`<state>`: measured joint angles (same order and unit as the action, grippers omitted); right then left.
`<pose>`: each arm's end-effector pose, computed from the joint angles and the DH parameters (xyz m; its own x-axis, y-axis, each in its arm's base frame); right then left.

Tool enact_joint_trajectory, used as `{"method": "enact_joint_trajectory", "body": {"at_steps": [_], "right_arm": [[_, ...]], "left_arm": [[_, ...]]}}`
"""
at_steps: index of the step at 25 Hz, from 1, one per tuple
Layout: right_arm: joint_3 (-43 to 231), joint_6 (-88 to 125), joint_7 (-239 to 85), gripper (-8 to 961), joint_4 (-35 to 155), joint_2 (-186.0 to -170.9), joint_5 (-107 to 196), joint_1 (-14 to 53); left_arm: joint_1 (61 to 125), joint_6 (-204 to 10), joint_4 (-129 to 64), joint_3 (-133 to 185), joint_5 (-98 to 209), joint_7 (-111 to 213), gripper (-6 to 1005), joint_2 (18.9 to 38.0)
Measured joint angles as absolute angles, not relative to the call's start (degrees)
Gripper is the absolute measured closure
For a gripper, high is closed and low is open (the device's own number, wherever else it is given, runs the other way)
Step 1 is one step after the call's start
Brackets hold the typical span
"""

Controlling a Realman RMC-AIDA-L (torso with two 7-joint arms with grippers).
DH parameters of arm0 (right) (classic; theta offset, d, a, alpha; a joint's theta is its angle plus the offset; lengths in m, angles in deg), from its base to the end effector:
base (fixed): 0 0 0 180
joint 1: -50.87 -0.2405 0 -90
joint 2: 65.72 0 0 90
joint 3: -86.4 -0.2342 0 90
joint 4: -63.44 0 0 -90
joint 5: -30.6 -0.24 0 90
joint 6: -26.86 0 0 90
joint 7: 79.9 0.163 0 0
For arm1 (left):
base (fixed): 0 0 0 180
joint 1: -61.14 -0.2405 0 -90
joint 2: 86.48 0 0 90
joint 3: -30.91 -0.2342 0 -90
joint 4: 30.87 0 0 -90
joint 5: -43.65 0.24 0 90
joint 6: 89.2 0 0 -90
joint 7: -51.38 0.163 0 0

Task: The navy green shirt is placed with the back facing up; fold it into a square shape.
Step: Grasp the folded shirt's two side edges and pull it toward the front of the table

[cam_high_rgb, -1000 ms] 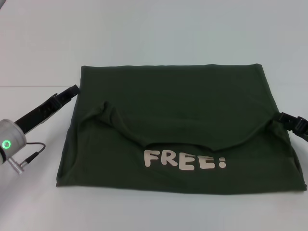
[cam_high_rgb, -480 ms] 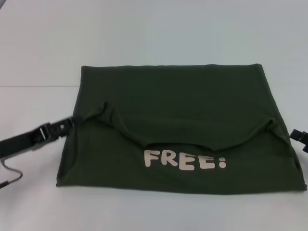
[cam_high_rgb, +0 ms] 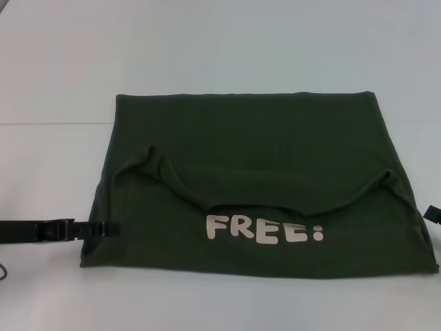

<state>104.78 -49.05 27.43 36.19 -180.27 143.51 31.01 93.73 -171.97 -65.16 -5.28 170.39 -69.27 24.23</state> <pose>0.3916 0.3130 0.0497 0.0239 -0.6138 -0.7891 -0.9920 -0.1126 0.0575 -0.3128 0.3710 0.0412 0.3454 0.8439 0.4104 0.9323 -0.3587 -0.0471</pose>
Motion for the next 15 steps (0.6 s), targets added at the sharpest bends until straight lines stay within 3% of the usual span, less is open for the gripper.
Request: {"method": "enact_joint_trajectory", "body": {"at_steps": [15], "right_arm": [[105.6, -49.3, 26.2, 19, 36.3, -180.58, 143.6, 31.0]], "left_arm": [[95.9, -165.7, -65.4, -8.0, 176.3, -64.1, 121, 26.07]]}}
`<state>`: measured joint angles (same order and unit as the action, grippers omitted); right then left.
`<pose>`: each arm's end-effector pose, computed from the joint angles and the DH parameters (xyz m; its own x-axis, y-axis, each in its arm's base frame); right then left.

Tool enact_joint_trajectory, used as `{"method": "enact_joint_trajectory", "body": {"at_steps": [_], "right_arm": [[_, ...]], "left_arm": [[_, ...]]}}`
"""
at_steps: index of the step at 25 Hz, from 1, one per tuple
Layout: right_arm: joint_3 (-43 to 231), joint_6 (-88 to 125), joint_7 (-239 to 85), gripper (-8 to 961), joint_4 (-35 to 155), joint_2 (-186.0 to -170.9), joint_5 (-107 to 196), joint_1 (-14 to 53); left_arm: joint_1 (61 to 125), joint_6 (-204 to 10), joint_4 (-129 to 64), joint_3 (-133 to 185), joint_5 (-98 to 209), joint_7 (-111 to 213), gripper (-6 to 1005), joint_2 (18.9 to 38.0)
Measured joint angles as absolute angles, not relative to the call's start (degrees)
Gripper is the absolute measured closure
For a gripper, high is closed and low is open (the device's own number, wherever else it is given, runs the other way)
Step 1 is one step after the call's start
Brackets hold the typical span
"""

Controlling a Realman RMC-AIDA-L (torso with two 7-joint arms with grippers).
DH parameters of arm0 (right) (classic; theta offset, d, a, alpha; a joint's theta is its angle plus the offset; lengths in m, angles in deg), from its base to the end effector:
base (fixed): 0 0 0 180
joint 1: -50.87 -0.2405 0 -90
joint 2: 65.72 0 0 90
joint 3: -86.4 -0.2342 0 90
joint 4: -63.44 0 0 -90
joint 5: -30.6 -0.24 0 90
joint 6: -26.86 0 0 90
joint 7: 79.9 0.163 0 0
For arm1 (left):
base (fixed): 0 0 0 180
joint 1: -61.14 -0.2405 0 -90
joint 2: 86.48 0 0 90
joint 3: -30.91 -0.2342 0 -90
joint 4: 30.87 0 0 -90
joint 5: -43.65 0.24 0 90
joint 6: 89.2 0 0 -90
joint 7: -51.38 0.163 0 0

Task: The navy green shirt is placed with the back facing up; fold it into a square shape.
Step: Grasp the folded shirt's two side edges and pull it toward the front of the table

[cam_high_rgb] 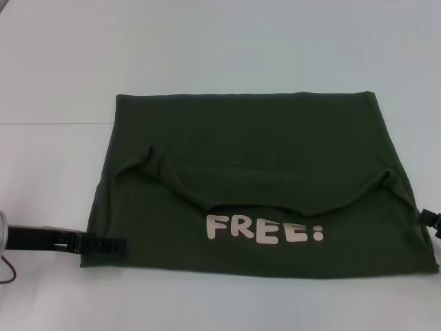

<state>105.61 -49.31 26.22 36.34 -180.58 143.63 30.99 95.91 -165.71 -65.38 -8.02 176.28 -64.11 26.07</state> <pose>0.3889 0.3121 0.0440 0.0471 -0.6255 -0.7788 -0.9899 -0.1337 0.0476 -0.3150 0.3819 0.0214 0.4931 0.8095 0.3187 0.8698 -0.4518 -0.1981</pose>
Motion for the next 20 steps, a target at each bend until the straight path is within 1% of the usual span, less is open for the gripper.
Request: {"method": "enact_joint_trajectory", "body": {"at_steps": [4, 11, 20], "right_arm": [[105.6, -49.3, 26.1, 18, 36.4, -180.62, 143.6, 30.9], [106.1, -49.3, 26.1, 18, 36.2, -180.69, 143.6, 30.7], [106.4, -49.3, 26.1, 18, 36.2, -180.74, 143.6, 30.4]], "left_arm": [[96.0, -165.6, -65.4, -8.1, 176.5, -60.9, 127, 26.40], [95.5, -163.7, -65.5, -8.3, 178.5, -58.9, 138, 26.27], [95.6, -163.6, -65.5, -8.5, 178.7, -58.6, 153, 26.80]]}}
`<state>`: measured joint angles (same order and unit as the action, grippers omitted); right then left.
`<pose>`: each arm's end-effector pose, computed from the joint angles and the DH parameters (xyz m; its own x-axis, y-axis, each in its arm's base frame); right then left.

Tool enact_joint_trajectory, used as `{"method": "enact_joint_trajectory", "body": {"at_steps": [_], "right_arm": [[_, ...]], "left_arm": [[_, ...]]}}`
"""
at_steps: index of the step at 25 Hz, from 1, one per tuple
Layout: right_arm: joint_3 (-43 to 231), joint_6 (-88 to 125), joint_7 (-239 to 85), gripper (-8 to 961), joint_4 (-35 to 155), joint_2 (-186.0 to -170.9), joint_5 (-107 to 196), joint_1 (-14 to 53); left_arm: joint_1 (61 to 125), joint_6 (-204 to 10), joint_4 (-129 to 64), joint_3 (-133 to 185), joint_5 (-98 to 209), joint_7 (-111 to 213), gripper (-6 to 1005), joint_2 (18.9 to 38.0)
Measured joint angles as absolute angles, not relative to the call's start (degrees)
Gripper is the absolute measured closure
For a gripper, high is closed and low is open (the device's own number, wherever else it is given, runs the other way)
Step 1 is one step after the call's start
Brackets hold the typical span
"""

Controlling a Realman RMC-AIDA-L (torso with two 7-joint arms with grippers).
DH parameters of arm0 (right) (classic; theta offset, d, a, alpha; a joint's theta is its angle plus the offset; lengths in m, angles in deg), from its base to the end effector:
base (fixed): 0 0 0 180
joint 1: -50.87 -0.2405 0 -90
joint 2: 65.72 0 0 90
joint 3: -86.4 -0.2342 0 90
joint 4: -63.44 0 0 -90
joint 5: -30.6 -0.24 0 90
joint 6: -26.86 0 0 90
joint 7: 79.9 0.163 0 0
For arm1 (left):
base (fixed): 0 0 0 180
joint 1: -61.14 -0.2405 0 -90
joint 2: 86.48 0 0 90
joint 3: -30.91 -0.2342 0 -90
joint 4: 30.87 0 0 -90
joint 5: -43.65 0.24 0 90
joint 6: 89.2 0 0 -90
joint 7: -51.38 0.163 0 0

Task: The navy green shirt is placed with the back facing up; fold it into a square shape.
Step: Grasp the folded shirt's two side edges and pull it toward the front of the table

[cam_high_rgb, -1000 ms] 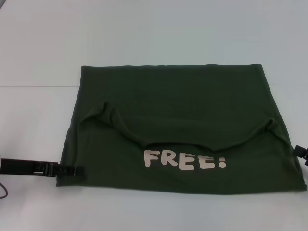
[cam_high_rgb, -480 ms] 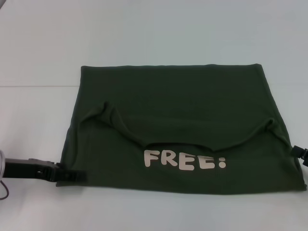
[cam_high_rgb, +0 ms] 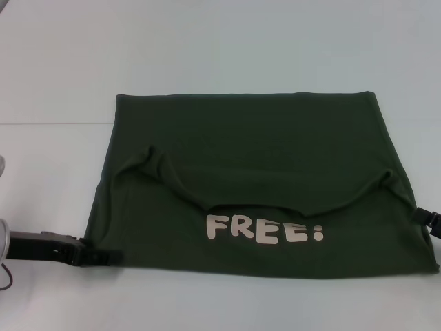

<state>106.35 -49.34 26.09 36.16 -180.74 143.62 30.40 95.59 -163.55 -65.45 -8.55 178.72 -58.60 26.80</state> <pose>0.3842 0.3161 0.0416 0.0629 -0.6324 -0.7721 -0.9875 -0.1516 0.0437 -0.3234 0.3793 0.0153 0.5796 0.7709 0.2641 0.8121 -0.5196 -0.2656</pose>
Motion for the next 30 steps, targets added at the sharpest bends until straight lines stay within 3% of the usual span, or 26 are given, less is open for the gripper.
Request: {"method": "enact_joint_trajectory", "body": {"at_steps": [30], "right_arm": [[106.4, -49.0, 26.1, 18, 36.5, -180.77, 143.6, 29.9]], "left_arm": [[96.8, -164.7, -65.4, -9.5, 178.7, -61.0, 200, 26.75]]}}
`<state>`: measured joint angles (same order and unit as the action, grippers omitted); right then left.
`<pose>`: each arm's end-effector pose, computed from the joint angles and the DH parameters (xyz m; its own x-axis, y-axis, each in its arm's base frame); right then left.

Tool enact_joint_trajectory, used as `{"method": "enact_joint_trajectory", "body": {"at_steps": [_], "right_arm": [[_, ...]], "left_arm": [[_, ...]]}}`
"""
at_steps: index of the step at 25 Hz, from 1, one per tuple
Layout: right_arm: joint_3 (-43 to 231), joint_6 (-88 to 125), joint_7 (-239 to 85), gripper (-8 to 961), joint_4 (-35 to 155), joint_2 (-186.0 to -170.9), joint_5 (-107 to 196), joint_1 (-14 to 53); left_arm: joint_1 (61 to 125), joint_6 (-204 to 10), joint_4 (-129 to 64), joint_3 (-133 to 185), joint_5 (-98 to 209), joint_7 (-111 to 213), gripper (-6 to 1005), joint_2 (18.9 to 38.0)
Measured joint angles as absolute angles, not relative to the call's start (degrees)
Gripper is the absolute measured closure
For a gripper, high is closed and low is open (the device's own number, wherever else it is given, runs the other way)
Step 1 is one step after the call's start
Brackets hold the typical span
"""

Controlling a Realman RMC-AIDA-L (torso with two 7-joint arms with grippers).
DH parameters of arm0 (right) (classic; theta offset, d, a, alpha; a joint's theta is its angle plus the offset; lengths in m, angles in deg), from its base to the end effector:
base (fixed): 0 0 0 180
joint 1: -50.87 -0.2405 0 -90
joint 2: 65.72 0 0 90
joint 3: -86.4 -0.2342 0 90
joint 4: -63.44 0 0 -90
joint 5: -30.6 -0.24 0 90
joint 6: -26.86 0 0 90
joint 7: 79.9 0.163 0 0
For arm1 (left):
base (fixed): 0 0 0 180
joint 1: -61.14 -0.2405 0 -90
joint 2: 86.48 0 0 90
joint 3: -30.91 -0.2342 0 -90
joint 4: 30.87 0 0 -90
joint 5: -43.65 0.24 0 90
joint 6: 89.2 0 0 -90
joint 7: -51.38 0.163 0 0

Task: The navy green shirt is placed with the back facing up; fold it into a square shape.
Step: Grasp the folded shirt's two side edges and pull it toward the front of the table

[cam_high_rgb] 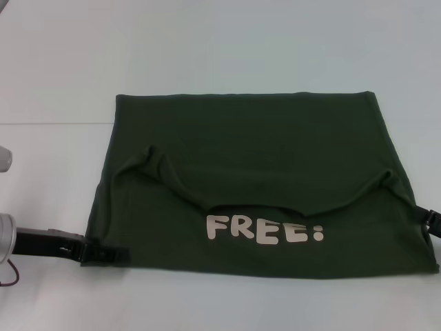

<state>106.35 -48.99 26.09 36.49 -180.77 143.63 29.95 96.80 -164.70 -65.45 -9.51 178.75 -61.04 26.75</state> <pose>0.3825 0.3188 0.0400 0.0625 -0.6331 -0.7716 -0.9872 -0.1530 0.0456 -0.3132 0.3829 0.0127 0.5685 0.7829 0.2527 0.8208 -0.5189 -0.2388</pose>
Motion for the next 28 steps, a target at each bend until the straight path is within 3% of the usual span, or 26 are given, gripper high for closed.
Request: {"method": "enact_joint_trajectory", "body": {"at_steps": [22, 26, 28], "right_arm": [[106.4, -49.3, 26.1, 20, 36.6, -180.77, 143.6, 29.8], [106.4, -49.3, 26.1, 20, 36.5, -180.76, 143.6, 29.8], [106.4, -49.3, 26.1, 21, 36.6, -180.76, 143.6, 29.8]], "left_arm": [[98.3, -164.8, -65.1, -9.9, 182.0, -63.2, 235, 27.18], [97.9, -162.6, -66.4, -10.9, 183.0, -63.4, 241, 27.94], [97.9, -162.0, -66.6, -11.9, 183.7, -63.7, 319, 28.28]]}}
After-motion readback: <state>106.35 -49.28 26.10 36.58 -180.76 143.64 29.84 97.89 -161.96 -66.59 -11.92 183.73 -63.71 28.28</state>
